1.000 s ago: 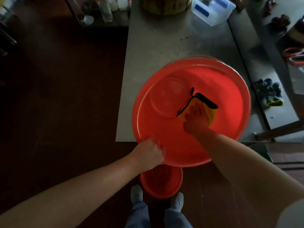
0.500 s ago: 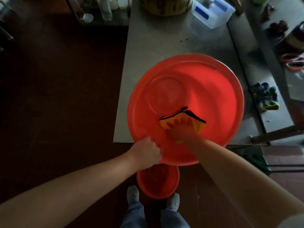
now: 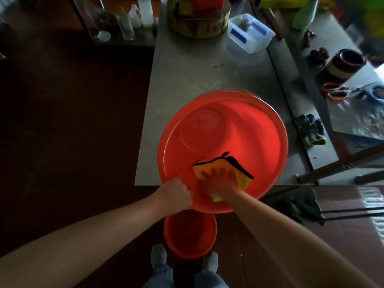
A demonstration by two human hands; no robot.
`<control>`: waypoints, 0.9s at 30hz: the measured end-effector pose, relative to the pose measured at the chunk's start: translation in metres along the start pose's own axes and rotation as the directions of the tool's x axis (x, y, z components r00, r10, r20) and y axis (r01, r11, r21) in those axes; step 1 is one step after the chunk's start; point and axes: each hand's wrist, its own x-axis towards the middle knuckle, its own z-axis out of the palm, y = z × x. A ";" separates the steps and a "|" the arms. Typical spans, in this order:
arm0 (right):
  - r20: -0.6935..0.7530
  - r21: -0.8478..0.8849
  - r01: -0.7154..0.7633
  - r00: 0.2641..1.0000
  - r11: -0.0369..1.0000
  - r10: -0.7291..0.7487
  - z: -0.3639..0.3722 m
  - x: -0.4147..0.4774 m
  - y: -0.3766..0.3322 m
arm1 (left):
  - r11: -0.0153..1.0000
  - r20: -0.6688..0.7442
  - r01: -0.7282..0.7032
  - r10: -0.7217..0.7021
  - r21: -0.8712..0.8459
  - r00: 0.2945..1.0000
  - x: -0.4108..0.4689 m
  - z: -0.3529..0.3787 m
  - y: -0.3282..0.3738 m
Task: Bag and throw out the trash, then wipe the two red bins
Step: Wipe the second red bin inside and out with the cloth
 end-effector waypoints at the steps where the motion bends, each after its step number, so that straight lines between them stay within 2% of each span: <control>1: 0.040 0.048 0.010 0.999 0.999 -0.012 0.002 -0.002 -0.007 | 1.000 0.025 -0.015 0.015 -0.014 1.000 0.001 0.001 0.001; 5: 0.058 0.013 0.044 0.997 0.999 -0.045 0.007 -0.012 -0.003 | 0.999 0.053 0.046 -0.045 -0.026 0.998 -0.002 -0.004 0.004; 9: -0.125 -0.262 -0.028 0.992 0.965 -0.006 -0.008 -0.017 0.047 | 0.999 0.060 0.015 -0.013 -0.029 0.998 -0.004 -0.004 0.010; 11: -0.141 -0.377 -0.078 0.990 0.923 0.026 -0.021 -0.015 0.070 | 0.997 0.053 0.072 -0.073 0.012 0.996 -0.004 -0.010 0.009; 13: -0.118 -0.432 -0.105 0.991 0.896 0.060 -0.024 -0.013 0.077 | 0.998 0.063 0.069 -0.068 -0.007 0.996 0.000 -0.011 0.012; 15: -0.103 -0.395 -0.116 0.991 0.911 0.082 -0.017 -0.016 0.070 | 0.998 0.054 0.058 -0.056 -0.024 0.997 0.004 -0.008 0.017; 17: -0.045 -0.270 -0.117 0.993 0.956 0.109 -0.004 -0.023 0.054 | 0.997 0.049 0.072 -0.071 -0.018 0.996 0.004 -0.008 0.019; 22: 0.151 0.062 -0.087 0.985 0.994 0.077 0.021 -0.046 -0.004 | 0.998 0.171 0.055 -0.048 -0.033 0.984 0.006 -0.006 0.027; 25: 0.096 0.073 -0.007 0.995 0.997 0.000 0.029 -0.062 -0.019 | 0.999 0.179 0.044 -0.041 -0.011 0.983 0.000 -0.007 0.022; 27: 0.022 0.047 0.022 0.999 0.999 -0.023 0.030 -0.071 -0.014 | 0.995 0.154 0.095 -0.099 0.034 0.983 -0.006 -0.007 0.021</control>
